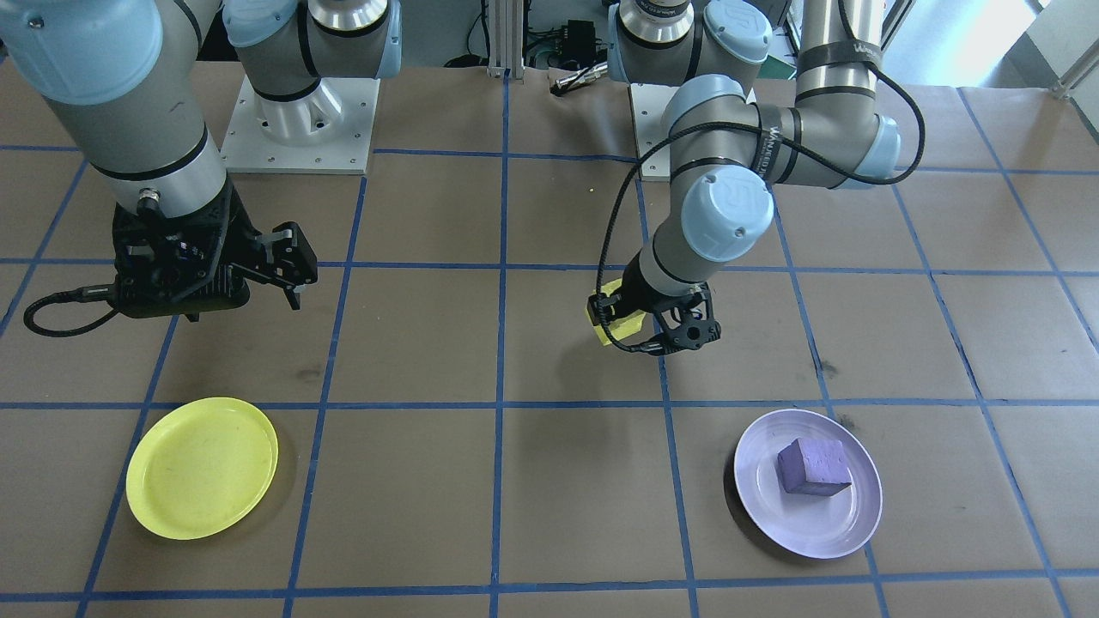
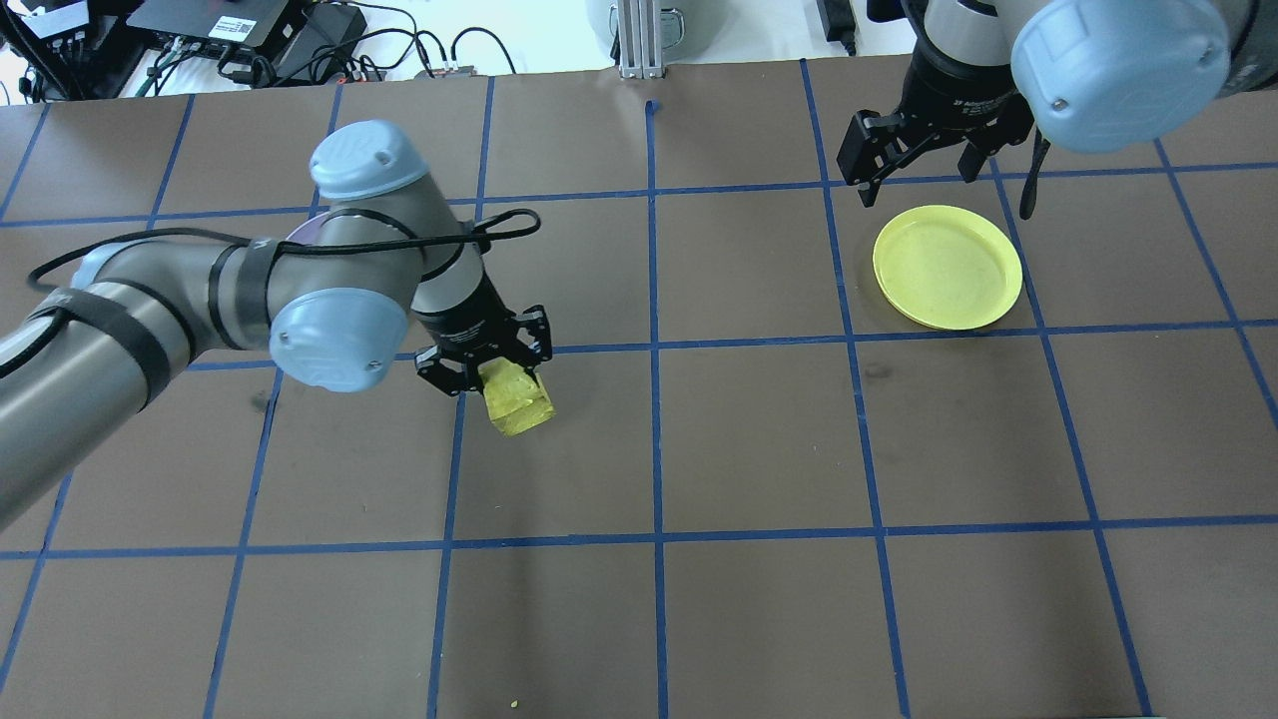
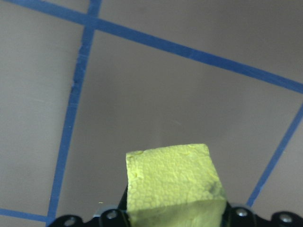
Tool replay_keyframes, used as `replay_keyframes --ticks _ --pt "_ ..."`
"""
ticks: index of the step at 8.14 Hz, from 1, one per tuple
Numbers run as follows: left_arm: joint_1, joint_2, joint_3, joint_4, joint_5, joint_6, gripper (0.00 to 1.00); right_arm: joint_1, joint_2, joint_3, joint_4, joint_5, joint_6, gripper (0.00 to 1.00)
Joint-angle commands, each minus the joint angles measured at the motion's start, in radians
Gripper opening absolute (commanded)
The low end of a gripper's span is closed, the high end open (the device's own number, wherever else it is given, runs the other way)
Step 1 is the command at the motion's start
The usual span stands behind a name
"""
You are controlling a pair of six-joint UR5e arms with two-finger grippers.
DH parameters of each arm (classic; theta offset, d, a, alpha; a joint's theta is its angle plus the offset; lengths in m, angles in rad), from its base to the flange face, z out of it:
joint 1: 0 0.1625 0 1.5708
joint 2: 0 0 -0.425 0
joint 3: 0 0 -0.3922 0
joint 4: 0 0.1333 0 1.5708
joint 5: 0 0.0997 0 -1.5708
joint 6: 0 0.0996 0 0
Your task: Sort blocks by color into plates
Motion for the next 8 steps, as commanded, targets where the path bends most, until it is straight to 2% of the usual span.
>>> replay_keyframes --ticks 1,4,5,6,7,8 --pt "-0.241 -0.038 0.141 -0.019 0.126 -0.028 0.33 -0.001 0.003 -0.002 -0.018 -0.001 -0.002 1.00" --pt "-0.350 -0.161 0.180 0.063 0.118 -0.116 0.34 -0.061 0.011 0.000 -0.014 0.016 -0.043 1.00" --pt "-0.370 -0.181 0.200 0.104 0.067 -0.117 0.41 -0.067 0.011 0.000 -0.015 0.015 -0.078 1.00" --pt "-0.375 -0.189 0.220 0.137 0.052 -0.116 0.46 -0.072 0.011 0.000 -0.017 0.015 -0.083 1.00" --pt "-0.379 -0.195 0.220 0.140 0.052 -0.117 0.46 -0.077 0.011 0.000 -0.017 0.012 -0.084 1.00" --pt "-0.392 -0.207 0.220 0.142 0.056 -0.114 0.51 -0.078 0.011 0.000 -0.017 0.009 -0.086 1.00"
